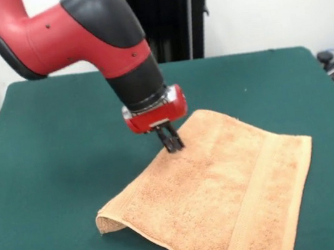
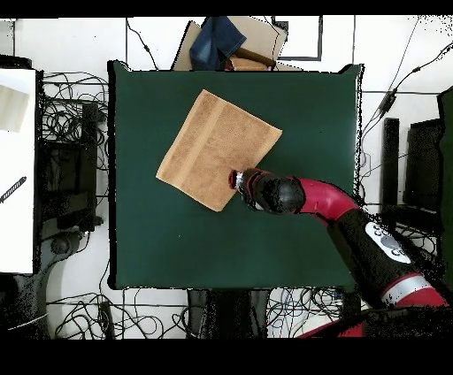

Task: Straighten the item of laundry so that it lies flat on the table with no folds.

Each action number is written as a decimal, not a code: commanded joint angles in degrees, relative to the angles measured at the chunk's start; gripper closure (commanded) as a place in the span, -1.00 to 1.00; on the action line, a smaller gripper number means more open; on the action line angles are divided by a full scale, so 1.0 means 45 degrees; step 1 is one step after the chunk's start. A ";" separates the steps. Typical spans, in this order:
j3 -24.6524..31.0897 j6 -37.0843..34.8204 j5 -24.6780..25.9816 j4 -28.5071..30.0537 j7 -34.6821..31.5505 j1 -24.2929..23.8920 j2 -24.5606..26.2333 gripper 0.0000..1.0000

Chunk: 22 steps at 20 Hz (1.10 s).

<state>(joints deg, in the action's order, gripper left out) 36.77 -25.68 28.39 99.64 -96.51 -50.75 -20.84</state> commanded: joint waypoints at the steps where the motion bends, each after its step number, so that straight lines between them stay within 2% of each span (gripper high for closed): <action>1: 0.0473 -0.0900 0.0175 0.0380 0.0817 0.0193 -0.0459 1.00; 5: 0.0053 -0.0013 0.0253 0.0023 -0.0471 0.1276 -0.0664 1.00; 13: 0.0864 0.1648 -0.1424 0.0152 -0.2025 0.1950 0.1263 1.00; 22: 0.1340 0.1067 -0.2226 -0.0823 -0.0473 0.1530 0.3257 1.00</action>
<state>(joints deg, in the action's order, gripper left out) 39.96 -20.62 21.18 99.64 -96.51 -43.99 -13.39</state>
